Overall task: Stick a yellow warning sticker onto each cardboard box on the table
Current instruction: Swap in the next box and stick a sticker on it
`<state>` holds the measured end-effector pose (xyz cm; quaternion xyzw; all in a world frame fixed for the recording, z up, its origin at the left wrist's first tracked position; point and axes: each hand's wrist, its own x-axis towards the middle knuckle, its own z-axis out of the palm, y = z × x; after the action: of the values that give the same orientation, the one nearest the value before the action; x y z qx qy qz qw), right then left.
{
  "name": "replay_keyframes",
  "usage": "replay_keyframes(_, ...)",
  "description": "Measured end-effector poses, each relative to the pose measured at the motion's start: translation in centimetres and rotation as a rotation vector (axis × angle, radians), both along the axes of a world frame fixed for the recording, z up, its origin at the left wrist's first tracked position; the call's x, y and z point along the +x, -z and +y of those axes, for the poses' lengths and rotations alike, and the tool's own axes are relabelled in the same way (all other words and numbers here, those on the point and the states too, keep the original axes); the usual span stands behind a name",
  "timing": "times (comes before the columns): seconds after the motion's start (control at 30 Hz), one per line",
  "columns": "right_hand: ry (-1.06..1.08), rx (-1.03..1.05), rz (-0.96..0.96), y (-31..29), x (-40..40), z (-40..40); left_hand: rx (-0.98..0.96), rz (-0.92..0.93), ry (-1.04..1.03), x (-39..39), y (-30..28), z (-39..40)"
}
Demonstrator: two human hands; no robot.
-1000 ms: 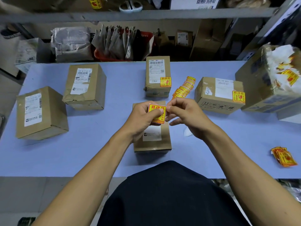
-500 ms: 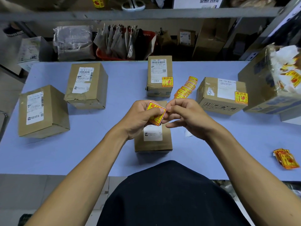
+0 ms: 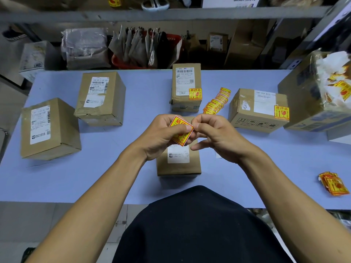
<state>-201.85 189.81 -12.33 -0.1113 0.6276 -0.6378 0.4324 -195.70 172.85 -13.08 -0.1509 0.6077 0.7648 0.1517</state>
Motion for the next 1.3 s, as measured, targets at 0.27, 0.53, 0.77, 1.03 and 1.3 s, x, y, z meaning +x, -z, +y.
replay_keyframes(0.27, 0.028, -0.005, 0.081, 0.3, 0.7, -0.2, 0.018, 0.027, -0.007, 0.3, 0.4, 0.0)
replay_keyframes(0.53, 0.175, -0.011, 0.065, 1.1, 1.2, -0.8, -0.406, 0.121, -0.316, 0.5, 2.4, 1.2)
replay_keyframes(0.77, 0.195, 0.016, 0.147, 2.0, 1.9, -0.8, -0.423, 0.254, -0.246, 1.8, 1.6, 2.7)
replay_keyframes(1.03, 0.18, 0.083, 0.22, 2.9, 2.7, 0.2, -0.362, 0.188, -0.304, 2.5, 2.3, 3.7)
replay_keyframes(1.3, 0.438, 0.325, 0.125, 6.8, 1.3, 3.4, -0.241, -0.093, -0.462, 2.1, 3.7, 3.8)
